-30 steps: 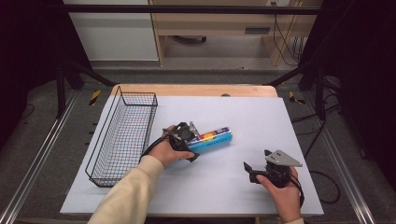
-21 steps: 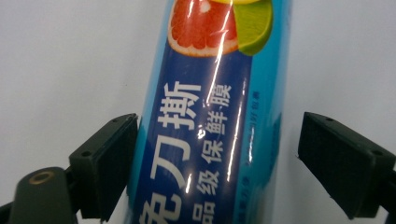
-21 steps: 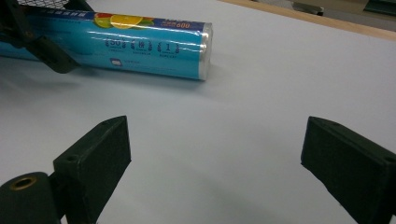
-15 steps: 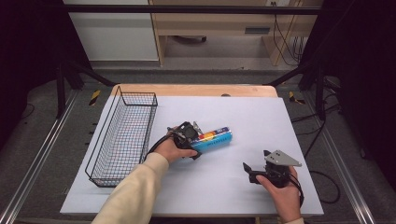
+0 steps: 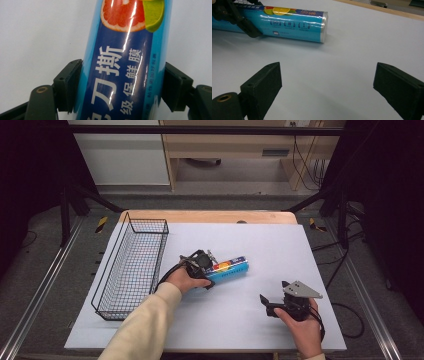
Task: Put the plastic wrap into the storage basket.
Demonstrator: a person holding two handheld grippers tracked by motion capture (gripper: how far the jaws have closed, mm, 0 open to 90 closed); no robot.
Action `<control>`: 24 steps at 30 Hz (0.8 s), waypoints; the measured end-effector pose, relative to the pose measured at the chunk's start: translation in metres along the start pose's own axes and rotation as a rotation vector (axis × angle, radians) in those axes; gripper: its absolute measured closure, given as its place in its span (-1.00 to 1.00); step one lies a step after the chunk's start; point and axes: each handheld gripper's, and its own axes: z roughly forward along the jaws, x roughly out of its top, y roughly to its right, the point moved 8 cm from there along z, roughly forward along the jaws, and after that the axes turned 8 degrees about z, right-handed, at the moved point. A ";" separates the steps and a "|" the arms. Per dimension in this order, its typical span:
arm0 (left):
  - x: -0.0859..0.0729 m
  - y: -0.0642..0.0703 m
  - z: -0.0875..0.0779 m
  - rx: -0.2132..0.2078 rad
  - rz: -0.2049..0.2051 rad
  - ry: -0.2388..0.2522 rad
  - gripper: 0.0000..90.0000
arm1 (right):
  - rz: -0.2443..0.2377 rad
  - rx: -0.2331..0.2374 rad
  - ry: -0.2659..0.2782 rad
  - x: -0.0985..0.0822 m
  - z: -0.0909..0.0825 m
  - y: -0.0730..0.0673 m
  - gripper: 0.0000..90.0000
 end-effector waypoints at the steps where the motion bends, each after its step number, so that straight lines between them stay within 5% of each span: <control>1: 0.000 0.000 0.000 0.004 0.006 -0.001 -0.41 | -0.001 0.001 0.000 0.000 0.000 0.000 -0.81; 7: 0.001 0.003 -0.001 0.028 0.030 -0.015 -0.38 | 0.001 0.001 0.001 0.000 0.000 0.000 -0.81; 24: 0.003 0.012 -0.005 0.008 0.018 -0.036 -0.32 | 0.001 0.007 0.000 0.000 0.000 0.001 -0.79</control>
